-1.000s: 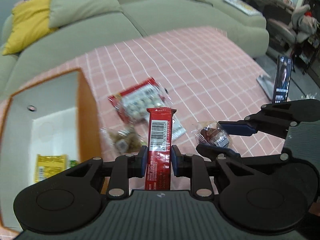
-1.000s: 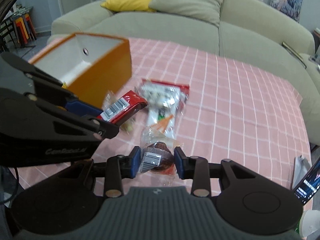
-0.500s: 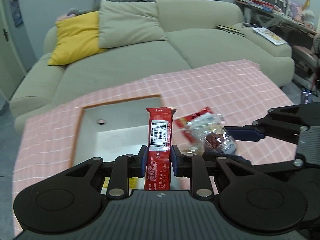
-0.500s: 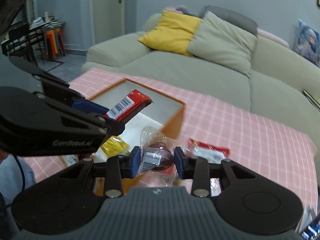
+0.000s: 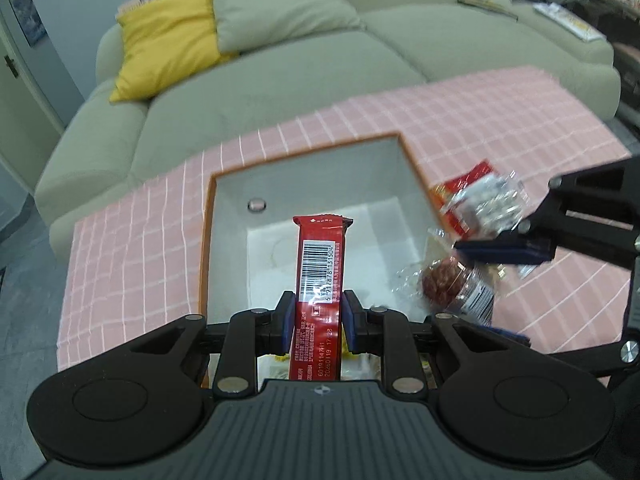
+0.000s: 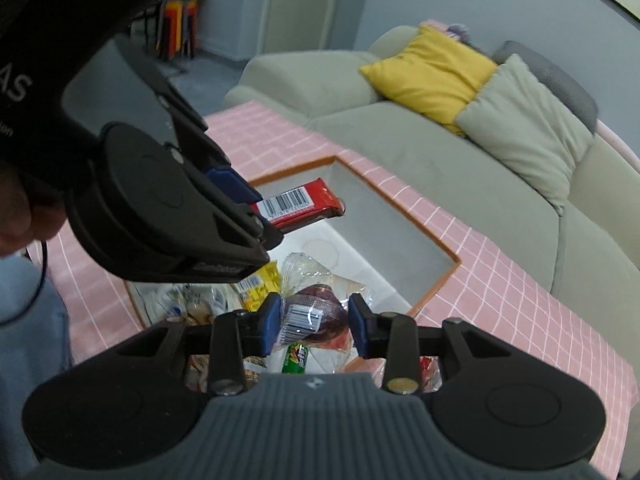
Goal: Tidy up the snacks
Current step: 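Carry both snacks over the box and open both tools to drop them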
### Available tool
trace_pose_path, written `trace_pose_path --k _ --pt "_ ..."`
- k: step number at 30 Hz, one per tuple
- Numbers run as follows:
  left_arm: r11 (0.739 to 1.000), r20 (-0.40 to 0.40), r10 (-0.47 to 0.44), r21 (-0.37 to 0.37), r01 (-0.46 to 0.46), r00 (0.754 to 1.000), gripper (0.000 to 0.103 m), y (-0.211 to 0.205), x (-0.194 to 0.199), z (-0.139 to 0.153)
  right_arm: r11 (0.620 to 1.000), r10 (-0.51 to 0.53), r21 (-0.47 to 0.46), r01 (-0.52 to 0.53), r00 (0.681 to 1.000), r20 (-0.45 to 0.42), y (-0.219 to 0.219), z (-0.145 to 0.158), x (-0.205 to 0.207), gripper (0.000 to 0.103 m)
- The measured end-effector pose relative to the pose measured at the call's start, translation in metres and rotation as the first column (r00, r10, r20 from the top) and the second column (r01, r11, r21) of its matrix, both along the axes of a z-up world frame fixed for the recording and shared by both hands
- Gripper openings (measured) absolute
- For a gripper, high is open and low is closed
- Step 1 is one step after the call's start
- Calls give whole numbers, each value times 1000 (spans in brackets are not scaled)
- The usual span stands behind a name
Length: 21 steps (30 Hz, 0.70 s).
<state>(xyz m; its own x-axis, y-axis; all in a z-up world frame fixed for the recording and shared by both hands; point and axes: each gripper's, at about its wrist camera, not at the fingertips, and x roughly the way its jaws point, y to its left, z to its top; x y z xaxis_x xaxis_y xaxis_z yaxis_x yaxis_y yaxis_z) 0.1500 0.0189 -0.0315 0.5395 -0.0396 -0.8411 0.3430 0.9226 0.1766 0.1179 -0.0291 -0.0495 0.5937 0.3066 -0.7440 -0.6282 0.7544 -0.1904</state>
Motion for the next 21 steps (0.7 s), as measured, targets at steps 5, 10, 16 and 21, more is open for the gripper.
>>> trace_pose_path --k 5,10,16,21 --pt "1000 -60 -19 17 20 998 27 7 14 -23 992 71 -102 -72 997 -11 11 -25 16 34" --pt "999 -99 -32 12 33 995 27 11 26 -37 978 106 -174 -111 994 -40 21 -45 32 34" --pt "999 -144 -37 14 39 989 27 12 37 -52 959 129 -246 -141 990 -63 28 -68 46 34" --pt "1000 -190 -27 7 29 981 27 15 41 -65 948 149 -268 -171 984 -102 32 -77 57 35"
